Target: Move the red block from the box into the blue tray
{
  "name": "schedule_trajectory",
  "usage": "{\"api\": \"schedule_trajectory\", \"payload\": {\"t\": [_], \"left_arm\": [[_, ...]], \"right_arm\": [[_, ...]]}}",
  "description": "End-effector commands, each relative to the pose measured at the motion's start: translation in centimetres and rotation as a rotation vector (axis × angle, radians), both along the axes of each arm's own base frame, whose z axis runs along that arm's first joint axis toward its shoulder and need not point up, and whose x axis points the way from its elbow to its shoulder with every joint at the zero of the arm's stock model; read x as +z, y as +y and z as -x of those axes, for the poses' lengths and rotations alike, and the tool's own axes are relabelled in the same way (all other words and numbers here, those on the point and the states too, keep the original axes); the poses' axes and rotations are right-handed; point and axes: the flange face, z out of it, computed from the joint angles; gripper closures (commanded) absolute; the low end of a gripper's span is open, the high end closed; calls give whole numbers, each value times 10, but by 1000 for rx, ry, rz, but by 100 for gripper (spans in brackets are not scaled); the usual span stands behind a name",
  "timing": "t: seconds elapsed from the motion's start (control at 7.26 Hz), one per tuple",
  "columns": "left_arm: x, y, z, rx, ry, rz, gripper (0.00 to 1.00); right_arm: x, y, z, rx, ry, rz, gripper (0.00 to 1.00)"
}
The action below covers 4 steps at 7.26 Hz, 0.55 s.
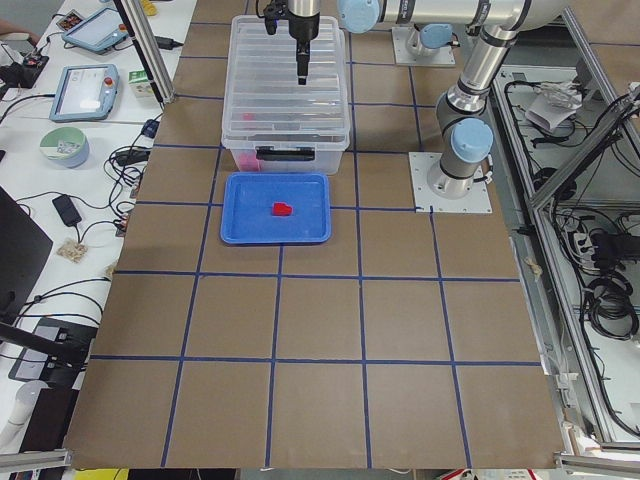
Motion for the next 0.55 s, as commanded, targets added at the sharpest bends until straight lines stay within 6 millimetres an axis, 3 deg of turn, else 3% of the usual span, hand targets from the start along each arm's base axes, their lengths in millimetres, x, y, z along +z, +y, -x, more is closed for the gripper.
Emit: {"api": "schedule_trajectory", "payload": {"t": [0.0, 0.28, 0.41], "left_arm": [[0, 0, 0, 0, 0, -1, 0], [0, 0, 0, 0, 0, -1, 0], [1, 0, 0, -1, 0, 1, 0]], "right_arm": [[19, -9, 9, 47, 2, 51, 0], [133, 25, -2, 103, 7, 75, 0], [181, 55, -10, 95, 3, 74, 0]]}}
